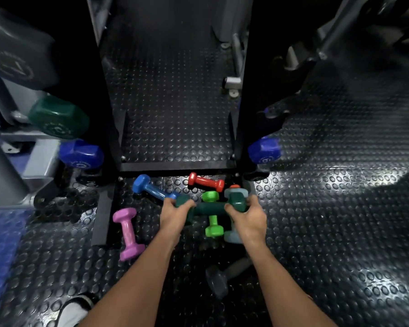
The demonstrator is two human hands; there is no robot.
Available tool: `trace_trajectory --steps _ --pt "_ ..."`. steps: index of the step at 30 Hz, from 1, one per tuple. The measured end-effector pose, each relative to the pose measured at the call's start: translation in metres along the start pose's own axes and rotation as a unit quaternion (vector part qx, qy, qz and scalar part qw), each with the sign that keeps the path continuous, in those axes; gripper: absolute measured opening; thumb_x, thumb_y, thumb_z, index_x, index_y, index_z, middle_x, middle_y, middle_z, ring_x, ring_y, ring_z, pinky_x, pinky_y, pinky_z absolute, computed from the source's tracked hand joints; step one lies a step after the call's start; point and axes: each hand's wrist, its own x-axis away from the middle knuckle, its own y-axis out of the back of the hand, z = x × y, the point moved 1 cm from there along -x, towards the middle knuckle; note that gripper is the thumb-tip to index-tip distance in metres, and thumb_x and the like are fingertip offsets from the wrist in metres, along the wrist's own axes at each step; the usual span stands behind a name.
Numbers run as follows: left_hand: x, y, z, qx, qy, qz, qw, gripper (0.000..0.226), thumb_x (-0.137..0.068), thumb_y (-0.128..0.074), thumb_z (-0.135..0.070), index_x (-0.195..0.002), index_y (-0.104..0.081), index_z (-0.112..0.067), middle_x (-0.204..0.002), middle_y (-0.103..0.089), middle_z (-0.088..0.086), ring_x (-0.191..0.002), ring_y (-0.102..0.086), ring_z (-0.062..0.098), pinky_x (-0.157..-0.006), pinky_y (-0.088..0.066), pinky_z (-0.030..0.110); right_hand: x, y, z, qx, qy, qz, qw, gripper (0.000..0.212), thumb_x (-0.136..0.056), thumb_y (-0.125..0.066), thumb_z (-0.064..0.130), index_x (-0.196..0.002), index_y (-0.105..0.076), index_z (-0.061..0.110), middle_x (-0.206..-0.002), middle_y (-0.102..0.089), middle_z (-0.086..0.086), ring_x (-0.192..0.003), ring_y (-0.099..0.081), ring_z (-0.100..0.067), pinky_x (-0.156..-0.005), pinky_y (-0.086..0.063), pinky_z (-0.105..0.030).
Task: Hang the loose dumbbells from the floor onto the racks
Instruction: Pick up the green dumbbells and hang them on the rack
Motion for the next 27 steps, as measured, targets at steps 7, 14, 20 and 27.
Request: trace_trajectory --steps 7,14,20,27 --pt "0.012 -0.043 -0.08 -0.041 -0.092 0.06 0.993 0.05 -0.08 -0.081 -0.043 -0.115 -0.055 -0.02 -0.103 -0.068 0.001 -0.091 -0.068 0.016 -0.079 -0.059 0.036 -0.032 0.059 0.056 -0.191 0.054 -0.082 0.977 0.033 -0.08 -0.087 0.026 -0.1 -0.061 0.028 -0.095 -0.073 0.003 -0.085 -0.069 -0.01 -0.073 -0.05 -0.023" --pt "0.027 -0.062 -0.119 -0.052 -0.111 0.168 0.978 0.079 -0.066 -0.091 -0.055 -0.13 -0.06 -0.021 -0.125 -0.071 -0.007 -0.116 -0.066 0.018 -0.106 -0.049 0.038 -0.049 0.105 0.072 -0.242 0.028 -0.077 0.967 0.036 -0.078 -0.087 0.039 -0.102 -0.063 0.028 -0.092 -0.074 -0.002 -0.077 -0.066 -0.017 -0.068 -0.053 -0.036" --pt "0.055 -0.074 -0.134 -0.119 -0.144 0.268 0.945 0.064 -0.064 -0.095 -0.009 -0.115 -0.059 -0.019 -0.105 -0.074 0.003 -0.097 -0.072 0.016 -0.082 -0.06 0.032 -0.049 0.149 0.077 -0.274 0.026 -0.082 0.958 0.041 -0.075 -0.089 0.039 -0.108 -0.066 0.031 -0.105 -0.075 0.002 -0.096 -0.073 -0.021 -0.086 -0.06 -0.044" --pt "0.091 -0.107 -0.165 -0.168 -0.223 0.323 0.904 0.065 -0.069 -0.09 -0.006 -0.12 -0.054 -0.025 -0.115 -0.068 0.004 -0.103 -0.069 0.016 -0.078 -0.058 0.024 -0.067 0.223 0.103 -0.359 0.005 -0.032 0.933 0.015 -0.101 -0.054 0.024 -0.104 -0.067 0.018 -0.107 -0.064 -0.007 -0.097 -0.06 -0.016 -0.082 -0.051 -0.032"
